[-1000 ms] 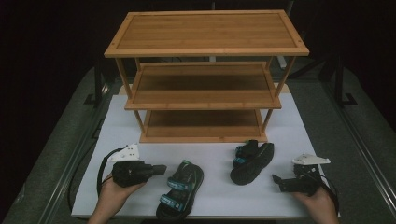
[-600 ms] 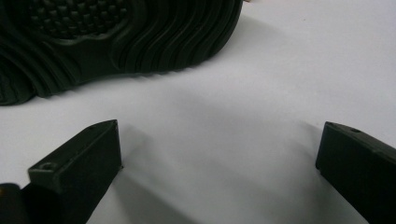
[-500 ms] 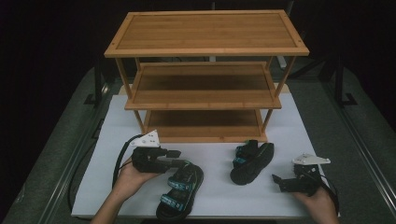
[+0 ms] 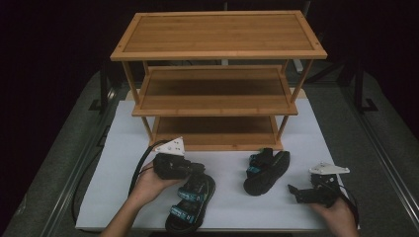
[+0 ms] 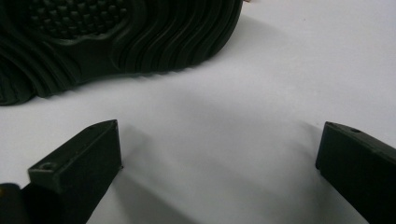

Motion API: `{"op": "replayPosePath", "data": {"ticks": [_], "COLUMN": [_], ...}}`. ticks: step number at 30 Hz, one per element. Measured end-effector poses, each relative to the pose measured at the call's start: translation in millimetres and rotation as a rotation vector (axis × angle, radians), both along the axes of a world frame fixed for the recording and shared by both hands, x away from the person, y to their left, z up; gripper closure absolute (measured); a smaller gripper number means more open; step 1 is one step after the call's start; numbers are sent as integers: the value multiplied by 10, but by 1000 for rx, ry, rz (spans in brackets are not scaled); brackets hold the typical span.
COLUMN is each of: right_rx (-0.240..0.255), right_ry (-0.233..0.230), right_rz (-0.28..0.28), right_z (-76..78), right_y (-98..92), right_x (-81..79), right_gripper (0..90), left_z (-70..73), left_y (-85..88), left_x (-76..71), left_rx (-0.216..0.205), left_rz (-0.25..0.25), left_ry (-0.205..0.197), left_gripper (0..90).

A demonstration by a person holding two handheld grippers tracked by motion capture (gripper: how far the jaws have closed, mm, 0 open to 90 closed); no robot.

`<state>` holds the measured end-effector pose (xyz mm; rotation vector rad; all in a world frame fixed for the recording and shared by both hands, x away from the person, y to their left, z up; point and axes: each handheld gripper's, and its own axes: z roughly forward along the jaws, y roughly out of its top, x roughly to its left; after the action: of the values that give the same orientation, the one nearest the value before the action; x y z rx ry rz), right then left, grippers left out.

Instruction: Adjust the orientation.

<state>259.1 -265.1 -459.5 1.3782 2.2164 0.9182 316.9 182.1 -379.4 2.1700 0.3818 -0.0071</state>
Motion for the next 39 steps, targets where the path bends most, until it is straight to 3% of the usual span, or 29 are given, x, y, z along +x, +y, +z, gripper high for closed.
{"op": "replayPosePath", "data": {"ticks": [9,11,13,15,19,21,27,34,39], "right_rx": [0,0,0,0,0,0,0,-1,-1], "right_ry": [0,0,0,0,0,0,0,1,1], "right_rz": [0,0,0,0,0,0,0,0,-1], "right_z": [0,0,0,0,0,0,0,1,1], "right_y": [0,0,0,0,0,0,0,0,1], "right_x": [0,0,0,0,0,0,0,0,0], "right_gripper": [0,0,0,0,0,0,0,0,0], "left_z": [79,127,137,164,178,184,159,80,55], "left_y": [61,182,214,354,476,636,906,1146,1366], "left_x": [0,39,51,103,152,202,217,116,-88], "left_rx": [-32,-48,-50,-58,-55,-61,-45,-25,-24], "left_rz": [27,73,85,140,185,241,314,364,399], "left_ry": [-18,-30,-35,-48,-57,-61,-56,-41,-29], "left_gripper": [877,877,878,877,877,877,877,877,876]}}
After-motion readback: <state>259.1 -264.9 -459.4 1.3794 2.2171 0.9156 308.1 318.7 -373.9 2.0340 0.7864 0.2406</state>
